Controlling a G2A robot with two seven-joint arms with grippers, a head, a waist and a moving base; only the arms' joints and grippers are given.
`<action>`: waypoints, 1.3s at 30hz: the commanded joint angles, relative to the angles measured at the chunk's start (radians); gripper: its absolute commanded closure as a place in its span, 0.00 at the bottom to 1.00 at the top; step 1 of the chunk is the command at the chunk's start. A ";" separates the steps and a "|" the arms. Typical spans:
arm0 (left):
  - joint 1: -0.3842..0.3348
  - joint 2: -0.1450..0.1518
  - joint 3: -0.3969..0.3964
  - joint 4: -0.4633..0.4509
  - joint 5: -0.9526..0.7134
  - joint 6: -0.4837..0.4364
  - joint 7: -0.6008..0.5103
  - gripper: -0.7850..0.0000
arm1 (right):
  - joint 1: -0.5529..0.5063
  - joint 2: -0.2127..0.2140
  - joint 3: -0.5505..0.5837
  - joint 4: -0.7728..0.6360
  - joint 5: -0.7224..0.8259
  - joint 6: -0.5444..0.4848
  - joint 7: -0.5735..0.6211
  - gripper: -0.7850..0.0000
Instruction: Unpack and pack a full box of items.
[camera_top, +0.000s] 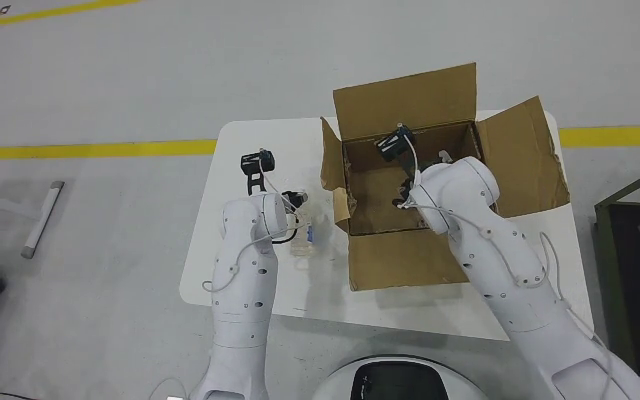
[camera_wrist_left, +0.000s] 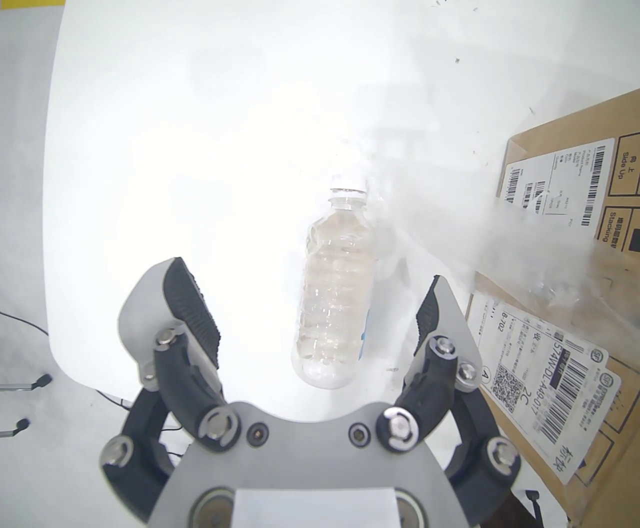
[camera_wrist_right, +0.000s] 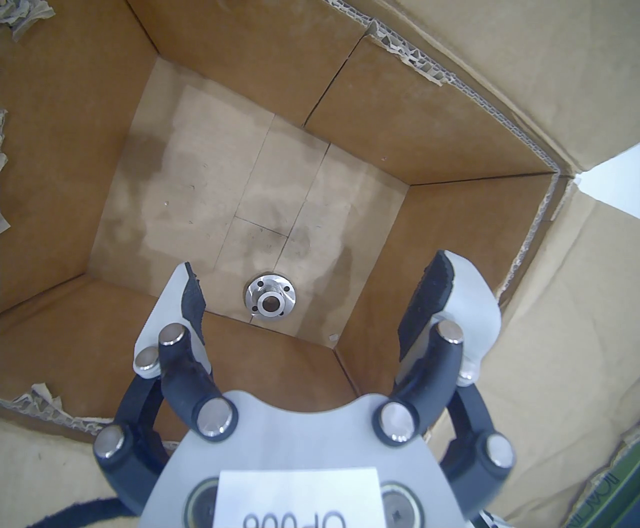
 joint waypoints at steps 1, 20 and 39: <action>0.000 0.000 0.000 0.000 0.000 0.000 0.000 0.00 | 0.000 0.000 0.000 0.000 0.000 0.000 0.000 0.00; 0.000 0.000 0.000 0.000 0.000 0.000 0.000 0.00 | -0.009 0.001 0.018 0.027 0.037 -0.040 0.020 0.00; 0.000 0.000 0.000 0.000 0.000 0.000 0.000 0.00 | 0.062 -0.009 0.026 0.260 0.180 -0.016 0.098 0.60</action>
